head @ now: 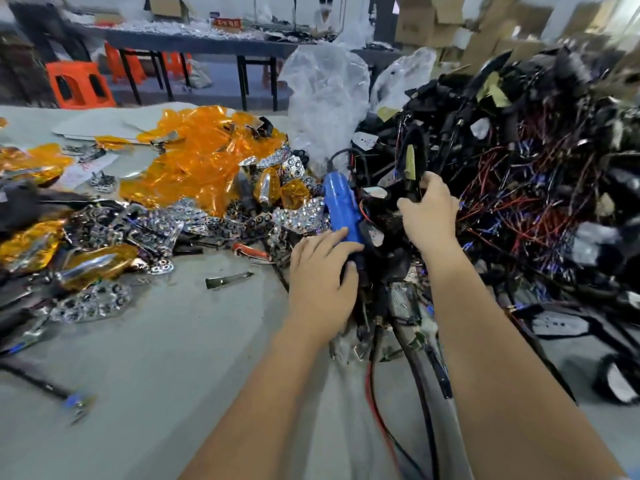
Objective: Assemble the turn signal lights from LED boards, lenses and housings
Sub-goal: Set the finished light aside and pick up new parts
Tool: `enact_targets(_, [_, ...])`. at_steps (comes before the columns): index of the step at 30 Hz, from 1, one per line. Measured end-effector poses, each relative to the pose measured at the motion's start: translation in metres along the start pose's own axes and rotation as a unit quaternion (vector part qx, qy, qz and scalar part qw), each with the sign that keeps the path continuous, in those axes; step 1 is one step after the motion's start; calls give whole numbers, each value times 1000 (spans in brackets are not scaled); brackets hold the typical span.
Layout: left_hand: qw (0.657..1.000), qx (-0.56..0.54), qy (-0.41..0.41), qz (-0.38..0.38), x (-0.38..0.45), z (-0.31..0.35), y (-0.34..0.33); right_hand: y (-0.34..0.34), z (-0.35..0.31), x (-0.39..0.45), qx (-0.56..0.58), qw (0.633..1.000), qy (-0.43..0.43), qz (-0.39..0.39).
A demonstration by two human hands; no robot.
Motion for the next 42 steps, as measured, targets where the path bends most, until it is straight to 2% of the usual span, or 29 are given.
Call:
enact_targets(3, [1000,-13,-5,-2,0,-1,2,-11,-2,-1,-63,998,-6,27])
enact_targets(7, [1000,-16,1,-3,0,-2,3,-15,-8,0,-206,978,-13,-2])
enact_targets(11, [1000,-22,9,-2,0,-2,2,-11,-11,3,-238,971,-21,-2])
enact_targets(14, [1000,-28,10,-1,0,-2,2,-7,-20,-2,-209,976,31,61])
enact_targets(16, [999,-35,10,1,1,0,3,-3,-32,-6,-138,984,70,85])
enact_targets(18, [999,-47,13,-1,2,-1,3,1,-48,-9,-12,994,92,54])
enact_targets(20, [996,-81,28,0,2,-2,6,4,-66,-15,77,989,120,37])
enact_targets(25, [970,-228,88,2,2,-1,10,3,-121,-50,101,966,235,36])
enact_targets(28, [895,-410,172,36,-3,-5,17,-6,-153,-76,85,956,278,-43])
enact_targets(30, [863,-455,207,69,-2,-12,25,-18,-162,-89,146,955,214,-147])
enact_targets(31, [840,-482,230,97,0,-17,31,-27,-163,-95,225,937,144,-224])
enact_targets(32, [804,-523,252,131,3,-23,38,-35,-162,-102,322,894,52,-308])
enact_targets(33, [759,-574,265,158,6,-31,47,-45,-160,-109,405,831,-39,-378])
enact_targets(34, [712,-626,266,172,9,-39,57,-54,-155,-116,457,775,-110,-421])
enact_targets(35, [667,-674,267,171,12,-47,68,-65,-150,-122,484,739,-159,-440])
enact_targets(36, [621,-718,272,158,12,-53,79,-74,-145,-129,496,718,-195,-447])
enact_targets(37, [594,-741,280,141,11,-57,89,-84,-140,-135,500,708,-220,-447])
enact_targets(38, [604,-730,294,130,10,-62,98,-92,-135,-142,498,707,-238,-443])
enact_targets(42, [769,-521,365,61,5,-75,112,-119,-123,-164,473,736,-268,-404])
Point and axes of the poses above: each hand's wrist, its own x-axis towards the middle knuckle, its own y-axis out of the back of the hand, z = x × y, the point moved 1 cm from there along x, towards the middle knuckle
